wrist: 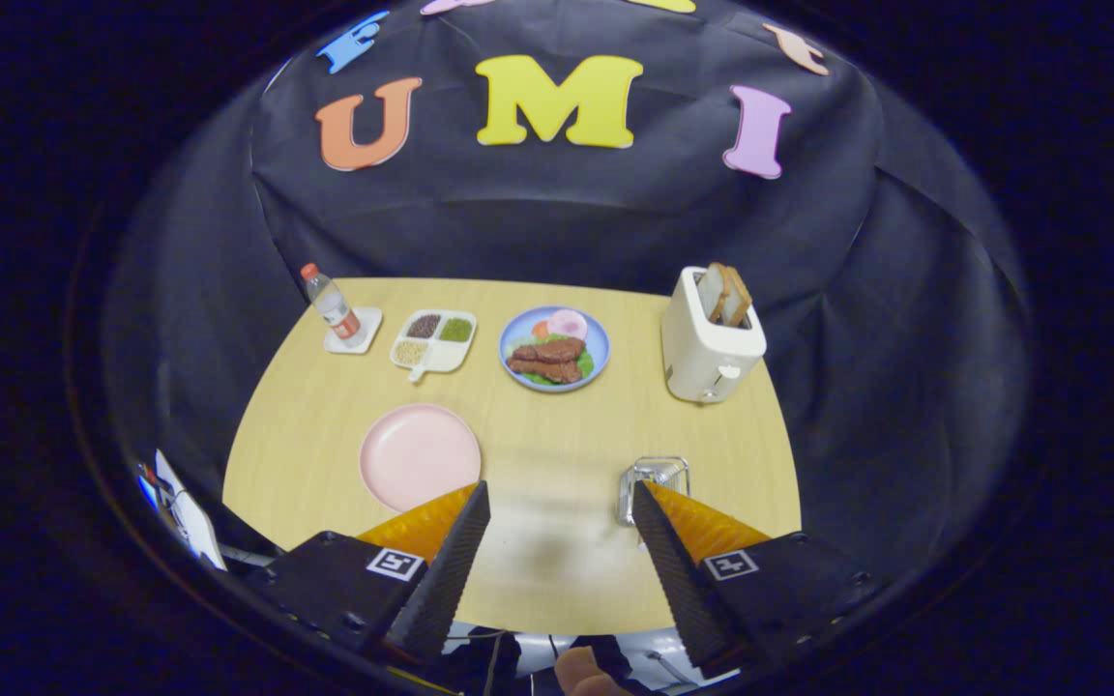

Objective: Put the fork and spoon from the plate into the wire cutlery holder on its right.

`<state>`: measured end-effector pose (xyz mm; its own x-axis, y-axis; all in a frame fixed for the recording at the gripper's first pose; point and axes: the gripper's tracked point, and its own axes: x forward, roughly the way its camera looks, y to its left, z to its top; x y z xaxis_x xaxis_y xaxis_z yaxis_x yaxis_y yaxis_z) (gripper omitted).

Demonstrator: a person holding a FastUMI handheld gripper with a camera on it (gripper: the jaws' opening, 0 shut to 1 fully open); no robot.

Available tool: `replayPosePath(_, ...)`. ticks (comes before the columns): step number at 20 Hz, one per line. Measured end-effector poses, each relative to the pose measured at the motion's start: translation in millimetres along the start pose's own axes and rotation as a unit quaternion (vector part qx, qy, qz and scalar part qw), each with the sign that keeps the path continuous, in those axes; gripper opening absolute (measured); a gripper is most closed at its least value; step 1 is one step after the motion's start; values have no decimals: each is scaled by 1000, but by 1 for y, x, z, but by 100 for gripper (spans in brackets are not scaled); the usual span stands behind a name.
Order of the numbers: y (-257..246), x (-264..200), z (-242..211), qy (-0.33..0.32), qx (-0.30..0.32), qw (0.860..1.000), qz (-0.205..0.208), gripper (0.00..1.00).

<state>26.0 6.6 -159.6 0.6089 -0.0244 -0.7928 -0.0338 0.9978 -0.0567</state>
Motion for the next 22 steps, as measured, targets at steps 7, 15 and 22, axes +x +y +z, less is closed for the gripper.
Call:
replayPosePath(7, 25, -86, 59, -210, 21, 977, -26, 97)
replayPosePath(15, 88, -160, 66, -355, 42, 934, 10, 96)
replayPosePath(22, 113, -184, 71, -400, 0, 916, -25, 96)
